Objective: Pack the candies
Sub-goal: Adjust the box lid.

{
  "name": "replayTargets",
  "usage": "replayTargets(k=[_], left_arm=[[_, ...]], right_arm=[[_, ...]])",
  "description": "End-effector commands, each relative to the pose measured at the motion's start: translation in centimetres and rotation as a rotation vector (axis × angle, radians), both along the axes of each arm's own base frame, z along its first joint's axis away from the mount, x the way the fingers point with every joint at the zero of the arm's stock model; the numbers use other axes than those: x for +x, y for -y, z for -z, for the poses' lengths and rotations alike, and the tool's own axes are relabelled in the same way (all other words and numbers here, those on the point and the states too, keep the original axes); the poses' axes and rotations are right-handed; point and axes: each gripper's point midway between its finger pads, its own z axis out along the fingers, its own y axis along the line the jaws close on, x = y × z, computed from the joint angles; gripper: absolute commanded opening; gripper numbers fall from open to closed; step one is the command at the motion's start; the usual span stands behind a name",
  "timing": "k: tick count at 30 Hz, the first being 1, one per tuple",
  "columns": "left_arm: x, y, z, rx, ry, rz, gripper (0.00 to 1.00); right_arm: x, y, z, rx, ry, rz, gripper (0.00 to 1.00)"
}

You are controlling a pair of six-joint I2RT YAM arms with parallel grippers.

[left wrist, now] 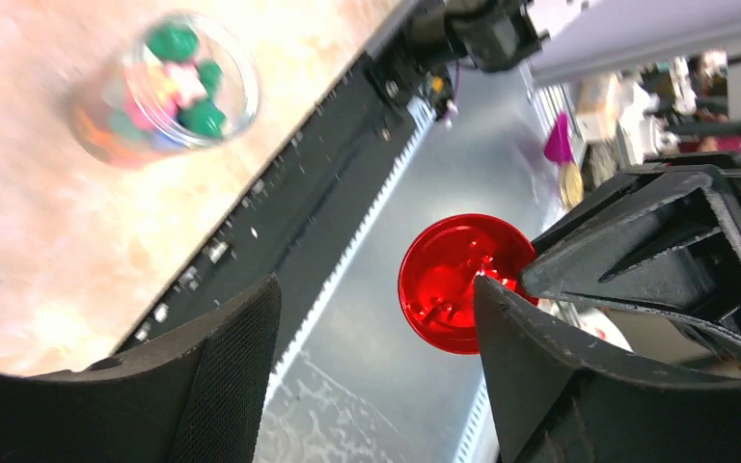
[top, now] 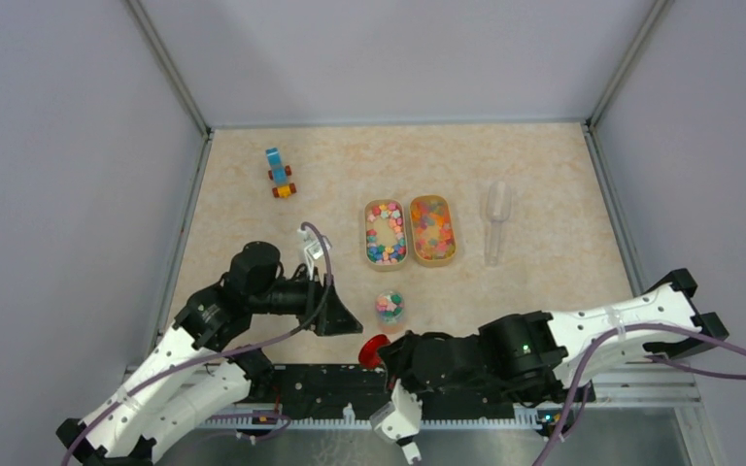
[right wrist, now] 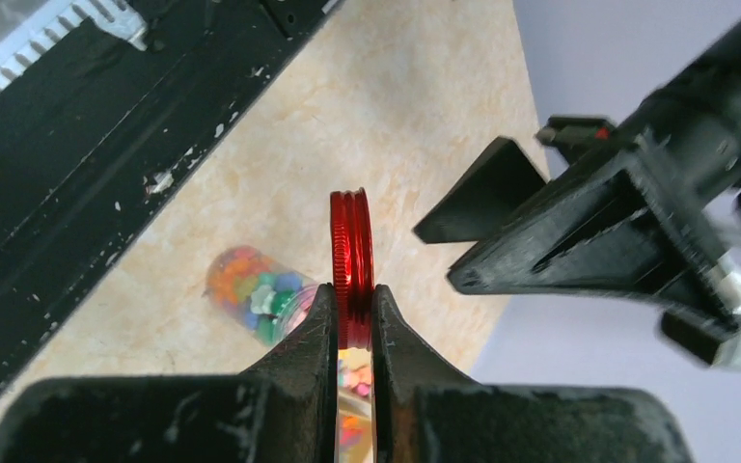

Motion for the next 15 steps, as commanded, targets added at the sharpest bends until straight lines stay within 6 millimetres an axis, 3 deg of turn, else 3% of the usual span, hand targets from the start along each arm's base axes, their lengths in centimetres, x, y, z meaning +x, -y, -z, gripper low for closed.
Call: replayTargets(k=[1,7,15], left_arm=[[4.3,-0.6,-3.8,-0.041,0.216,-0.221,0.79],[6.8,-1.2,-6.7,-0.119,0.361,-0.358,0.82],[7.7,-1.4,-7.5,-0.193,0.463,-0.401,0.87]], right_arm=[[1.9,0.2,-2.0,0.168,-0.167,0.202,0.00],[5.7,0.7,-3.2,0.334,-0.400,0.463,0.00],[9.3,1.4,-3.5,0.509,-0.811,0.725,0.00]])
